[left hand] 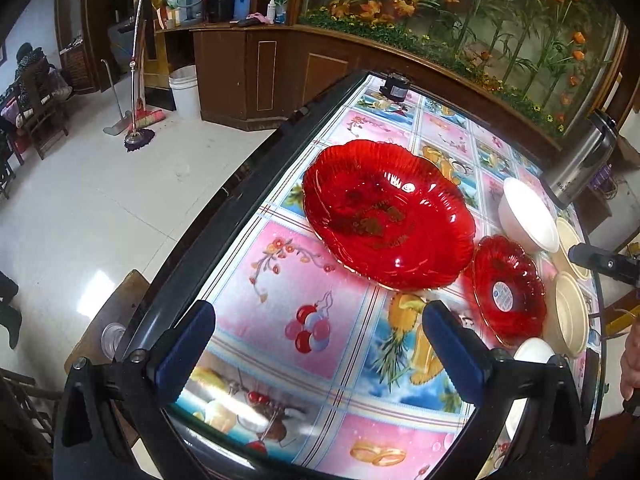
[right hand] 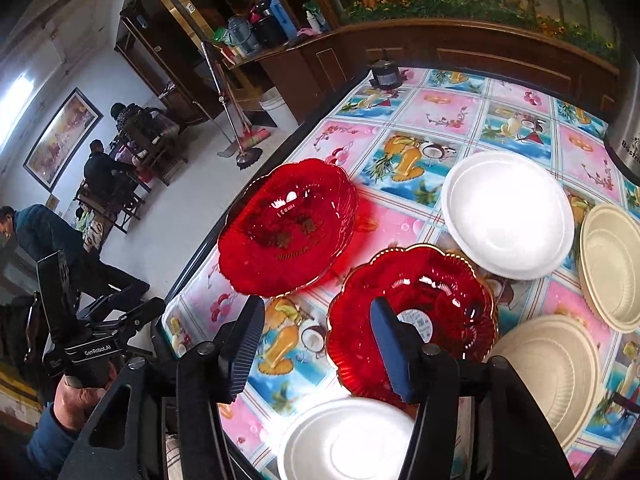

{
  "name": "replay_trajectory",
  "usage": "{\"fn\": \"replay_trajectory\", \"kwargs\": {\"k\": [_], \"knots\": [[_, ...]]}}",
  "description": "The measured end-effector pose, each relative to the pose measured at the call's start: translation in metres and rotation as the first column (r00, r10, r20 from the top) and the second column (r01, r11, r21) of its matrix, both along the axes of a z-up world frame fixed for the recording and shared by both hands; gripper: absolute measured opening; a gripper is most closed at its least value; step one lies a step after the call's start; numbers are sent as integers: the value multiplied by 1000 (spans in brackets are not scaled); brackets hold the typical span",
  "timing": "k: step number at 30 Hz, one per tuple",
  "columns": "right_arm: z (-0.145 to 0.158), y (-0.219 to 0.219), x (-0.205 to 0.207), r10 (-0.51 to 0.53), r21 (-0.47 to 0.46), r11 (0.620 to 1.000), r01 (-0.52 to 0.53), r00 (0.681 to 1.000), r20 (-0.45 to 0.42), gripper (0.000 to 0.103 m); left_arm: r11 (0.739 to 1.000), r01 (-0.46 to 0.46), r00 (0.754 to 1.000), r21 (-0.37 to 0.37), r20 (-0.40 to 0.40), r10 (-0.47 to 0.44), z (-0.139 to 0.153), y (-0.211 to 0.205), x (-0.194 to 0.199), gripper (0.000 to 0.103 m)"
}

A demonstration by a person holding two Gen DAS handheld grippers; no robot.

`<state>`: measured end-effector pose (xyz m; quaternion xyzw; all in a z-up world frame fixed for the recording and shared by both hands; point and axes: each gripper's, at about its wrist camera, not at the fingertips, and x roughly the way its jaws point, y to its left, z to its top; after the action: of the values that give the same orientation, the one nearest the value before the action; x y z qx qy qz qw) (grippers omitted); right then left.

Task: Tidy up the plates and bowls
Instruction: 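Grasp the rim of the large red glass plate with the left tool, then lift the large red plate with the left tool and carry it aside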

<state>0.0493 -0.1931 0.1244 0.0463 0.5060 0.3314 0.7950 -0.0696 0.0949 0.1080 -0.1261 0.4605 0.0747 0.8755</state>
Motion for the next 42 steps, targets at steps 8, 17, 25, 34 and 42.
{"fn": "replay_trajectory", "kwargs": {"k": [8, 17, 25, 34, 42], "knots": [[-7, 10, 17, 4, -14, 1000, -4, 1000, -18, 54, 1000, 1, 999, -30, -32, -2, -9, 5, 30, 103], [-21, 20, 52, -22, -29, 999, 21, 999, -50, 54, 997, 3, 997, -72, -74, -8, -25, 15, 73, 103], [-46, 35, 92, -35, 6, 999, 37, 989, -143, 44, 989, -31, 995, -142, -100, 17, -40, 40, 103, 84], [-70, 51, 119, -43, -1, 999, 43, 978, -204, 34, 982, -35, 992, -185, -123, 13, -56, 51, 122, 70], [-89, 60, 131, -39, -45, 999, 30, 974, -221, 18, 981, -26, 988, -194, -157, -5, -73, 53, 136, 43]]}}
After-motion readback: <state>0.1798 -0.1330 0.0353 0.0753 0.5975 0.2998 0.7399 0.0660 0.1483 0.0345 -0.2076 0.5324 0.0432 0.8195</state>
